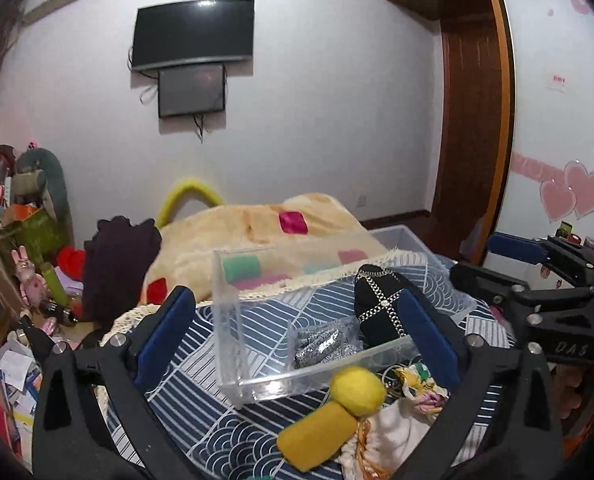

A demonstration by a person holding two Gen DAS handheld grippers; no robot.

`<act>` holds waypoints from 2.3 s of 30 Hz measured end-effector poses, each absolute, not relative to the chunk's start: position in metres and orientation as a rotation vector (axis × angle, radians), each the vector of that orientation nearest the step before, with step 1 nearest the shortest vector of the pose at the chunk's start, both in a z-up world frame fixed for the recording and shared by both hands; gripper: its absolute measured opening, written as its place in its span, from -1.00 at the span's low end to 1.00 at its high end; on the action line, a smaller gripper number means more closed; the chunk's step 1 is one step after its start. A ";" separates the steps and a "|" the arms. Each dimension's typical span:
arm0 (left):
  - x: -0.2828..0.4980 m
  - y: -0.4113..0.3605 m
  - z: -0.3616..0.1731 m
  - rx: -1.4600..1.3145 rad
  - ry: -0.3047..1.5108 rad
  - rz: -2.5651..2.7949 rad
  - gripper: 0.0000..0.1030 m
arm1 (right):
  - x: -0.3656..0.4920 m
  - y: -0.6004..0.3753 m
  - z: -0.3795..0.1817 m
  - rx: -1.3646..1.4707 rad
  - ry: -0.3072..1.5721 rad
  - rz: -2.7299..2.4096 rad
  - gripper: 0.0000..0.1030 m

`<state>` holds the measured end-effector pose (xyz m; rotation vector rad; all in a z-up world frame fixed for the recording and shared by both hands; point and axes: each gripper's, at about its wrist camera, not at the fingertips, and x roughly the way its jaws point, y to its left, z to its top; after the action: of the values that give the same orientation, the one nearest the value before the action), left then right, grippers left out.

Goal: Organize soft objects
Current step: 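Grasp the green sock with the left tool while the right tool grasps the floral cloth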

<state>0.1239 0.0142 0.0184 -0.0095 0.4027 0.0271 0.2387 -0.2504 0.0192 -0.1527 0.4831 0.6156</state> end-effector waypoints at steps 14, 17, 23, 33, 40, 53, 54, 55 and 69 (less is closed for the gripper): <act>0.067 0.025 -0.017 -0.009 0.475 0.070 1.00 | 0.189 -0.263 0.023 -0.136 0.400 0.638 0.52; 0.066 0.030 -0.041 -0.030 0.551 0.077 1.00 | 0.186 -0.265 0.009 -0.131 0.436 0.645 0.54; 0.063 0.044 -0.089 -0.082 0.656 0.138 1.00 | 0.196 -0.258 -0.033 -0.152 0.554 0.643 0.56; 0.058 0.054 -0.134 -0.174 0.757 0.127 1.00 | 0.214 -0.254 -0.078 -0.129 0.714 0.662 0.21; 0.053 0.062 -0.138 -0.229 0.743 0.106 0.69 | 0.215 -0.262 -0.086 -0.091 0.765 0.666 -0.54; 0.055 0.057 -0.126 -0.210 0.720 0.056 -0.60 | 0.206 -0.287 -0.068 -0.054 0.694 0.642 -0.76; 0.055 0.057 -0.123 -0.199 0.710 0.060 -0.63 | 0.205 -0.289 -0.064 -0.054 0.679 0.639 -0.76; 0.055 0.057 -0.120 -0.190 0.700 0.062 -0.65 | 0.204 -0.289 -0.060 -0.055 0.666 0.638 -0.76; 0.066 0.055 -0.046 -0.126 0.504 0.066 -0.66 | 0.198 -0.293 -0.018 -0.052 0.524 0.637 -0.76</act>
<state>0.0665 0.0551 -0.0460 -0.1255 0.5041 0.0659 0.1977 -0.2928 -0.0178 -0.0524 0.5236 0.6374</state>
